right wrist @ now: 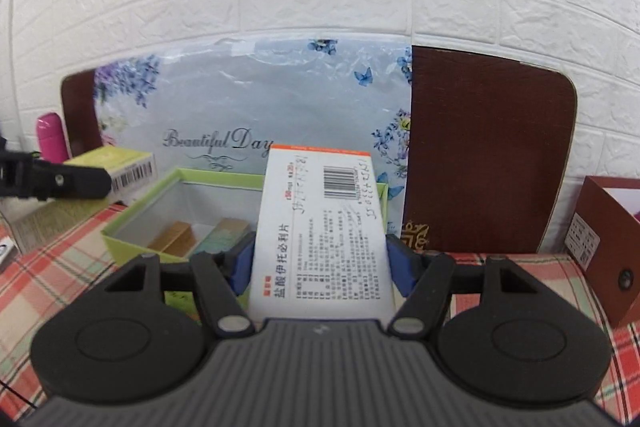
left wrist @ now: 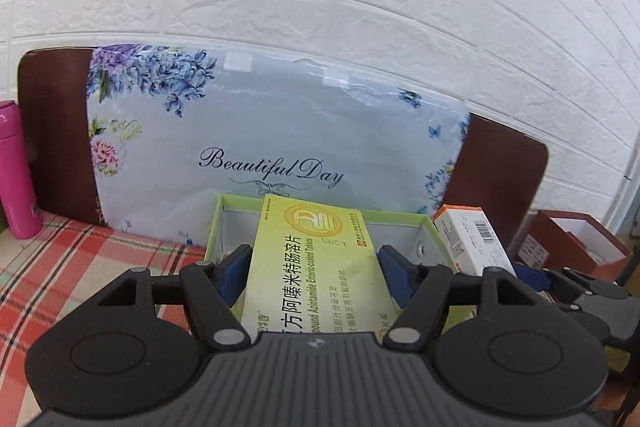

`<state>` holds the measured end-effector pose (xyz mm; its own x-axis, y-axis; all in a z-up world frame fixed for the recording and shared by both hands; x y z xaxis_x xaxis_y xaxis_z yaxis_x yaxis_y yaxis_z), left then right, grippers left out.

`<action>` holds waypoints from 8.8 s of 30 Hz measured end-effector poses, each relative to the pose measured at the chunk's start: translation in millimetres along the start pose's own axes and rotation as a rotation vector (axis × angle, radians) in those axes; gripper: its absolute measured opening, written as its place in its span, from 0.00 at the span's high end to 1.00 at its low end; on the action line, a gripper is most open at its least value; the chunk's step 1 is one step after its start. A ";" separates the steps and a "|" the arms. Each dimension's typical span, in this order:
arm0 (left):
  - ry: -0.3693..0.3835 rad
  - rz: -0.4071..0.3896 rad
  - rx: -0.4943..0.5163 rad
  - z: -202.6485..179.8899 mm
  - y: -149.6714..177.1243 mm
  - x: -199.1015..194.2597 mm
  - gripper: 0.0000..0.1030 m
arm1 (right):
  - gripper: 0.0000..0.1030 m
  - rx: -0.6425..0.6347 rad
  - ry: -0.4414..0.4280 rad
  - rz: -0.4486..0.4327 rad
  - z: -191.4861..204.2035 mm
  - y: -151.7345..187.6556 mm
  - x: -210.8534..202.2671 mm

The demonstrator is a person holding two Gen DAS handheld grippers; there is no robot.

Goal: Organize objects
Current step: 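Lower the yellow box into the lime-green box while the right tool drops the white box in, then grasp the white glove with the left tool, then grasp the blue medicine box with the right tool while the left tool lifts the glove, then carry the glove into the lime-green box while the right tool drops the blue box in, then withdraw both tools from the lime-green box toward the second glove and plastic tube, then grasp the white-and-pink glove with the left tool while the right tool grasps the clear tube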

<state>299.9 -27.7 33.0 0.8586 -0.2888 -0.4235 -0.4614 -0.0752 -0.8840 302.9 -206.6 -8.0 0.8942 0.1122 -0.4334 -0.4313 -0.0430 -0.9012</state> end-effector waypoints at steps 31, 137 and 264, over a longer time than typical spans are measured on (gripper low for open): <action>-0.058 0.047 -0.059 24.8 10.9 33.5 0.16 | 0.00 0.004 0.104 -0.046 -23.1 1.1 14.4; 0.064 0.288 -0.273 45.0 185.5 -83.1 0.78 | 0.39 0.064 -0.105 0.253 -6.3 182.2 -93.9; 0.083 0.288 -0.100 0.0 183.3 -69.8 0.68 | 0.01 0.000 -0.175 0.169 20.2 171.3 -98.8</action>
<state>155.3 -21.3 -99.5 0.6703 -0.3881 -0.6325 -0.7062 -0.0715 -0.7044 138.2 -204.9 -119.3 0.7748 0.2737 -0.5699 -0.5733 -0.0756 -0.8158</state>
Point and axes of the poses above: each gripper's, at about its wrist camera, not at the fingertips, and x roughly the way its jaws point, z to its left, y to its underside, the point moved 10 cm from there along x, roughly the way its jaws point
